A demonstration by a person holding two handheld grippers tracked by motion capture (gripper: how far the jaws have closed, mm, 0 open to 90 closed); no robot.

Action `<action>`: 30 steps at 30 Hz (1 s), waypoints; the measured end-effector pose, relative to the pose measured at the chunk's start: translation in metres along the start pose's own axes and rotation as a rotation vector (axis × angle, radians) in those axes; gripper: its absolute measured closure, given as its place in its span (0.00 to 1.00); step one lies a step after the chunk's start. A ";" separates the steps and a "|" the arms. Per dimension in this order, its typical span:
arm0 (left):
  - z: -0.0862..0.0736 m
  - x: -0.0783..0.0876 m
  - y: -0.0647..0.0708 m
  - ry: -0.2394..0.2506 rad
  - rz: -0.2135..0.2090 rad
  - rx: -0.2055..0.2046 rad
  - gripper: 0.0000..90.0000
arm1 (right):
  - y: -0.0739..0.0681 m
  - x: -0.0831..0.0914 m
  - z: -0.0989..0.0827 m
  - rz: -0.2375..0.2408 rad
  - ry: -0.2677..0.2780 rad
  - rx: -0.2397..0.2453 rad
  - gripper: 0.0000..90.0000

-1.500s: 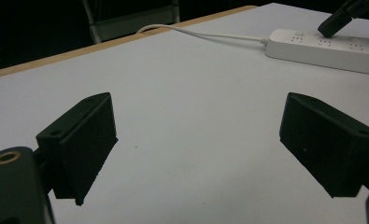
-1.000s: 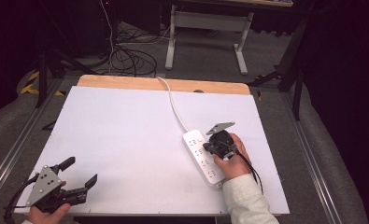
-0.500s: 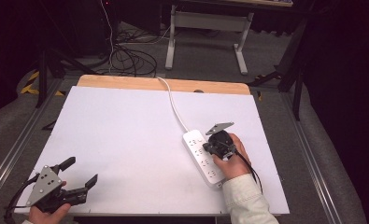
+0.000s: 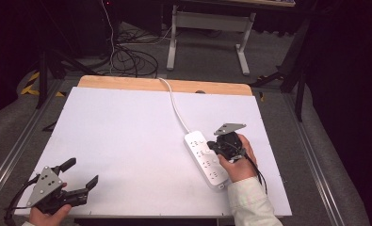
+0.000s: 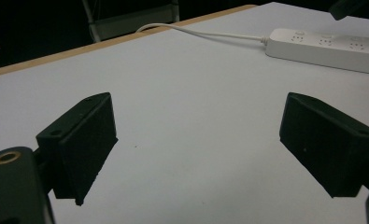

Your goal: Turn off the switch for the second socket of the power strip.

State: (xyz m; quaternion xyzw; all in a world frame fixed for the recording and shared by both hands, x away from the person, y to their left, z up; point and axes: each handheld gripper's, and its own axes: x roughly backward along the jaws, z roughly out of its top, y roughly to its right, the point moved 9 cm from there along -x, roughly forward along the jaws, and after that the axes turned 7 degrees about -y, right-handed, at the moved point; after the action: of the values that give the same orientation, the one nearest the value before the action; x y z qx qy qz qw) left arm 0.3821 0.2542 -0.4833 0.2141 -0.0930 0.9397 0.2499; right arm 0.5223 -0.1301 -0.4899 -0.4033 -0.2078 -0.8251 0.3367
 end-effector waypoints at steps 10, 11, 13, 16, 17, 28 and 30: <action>-0.001 0.000 -0.001 -0.004 0.002 0.002 0.13 | -0.009 0.023 0.011 -0.010 0.062 0.034 1.00; -0.001 0.000 -0.001 -0.004 0.002 0.002 0.13 | -0.009 0.025 0.012 -0.011 0.063 0.038 1.00; -0.001 0.000 -0.001 -0.003 0.001 0.004 0.13 | -0.011 0.028 0.014 -0.011 0.073 0.042 1.00; 0.000 0.000 -0.001 -0.003 0.002 0.004 0.13 | -0.012 0.031 0.015 -0.012 0.084 0.051 1.00; 0.000 0.000 -0.001 -0.002 0.002 0.004 0.13 | -0.012 0.032 0.016 -0.013 0.088 0.052 1.00; -0.001 0.000 -0.001 -0.003 0.003 0.002 0.13 | -0.010 0.044 0.019 -0.016 0.143 0.039 0.84; 0.000 0.000 -0.001 -0.002 0.003 0.002 0.13 | -0.009 0.049 0.020 -0.017 0.165 0.033 0.78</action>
State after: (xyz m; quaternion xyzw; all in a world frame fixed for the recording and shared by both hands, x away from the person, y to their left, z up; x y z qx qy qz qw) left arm 0.3820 0.2551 -0.4835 0.2153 -0.0927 0.9399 0.2483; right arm 0.5043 -0.1305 -0.4397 -0.3265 -0.1964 -0.8549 0.3522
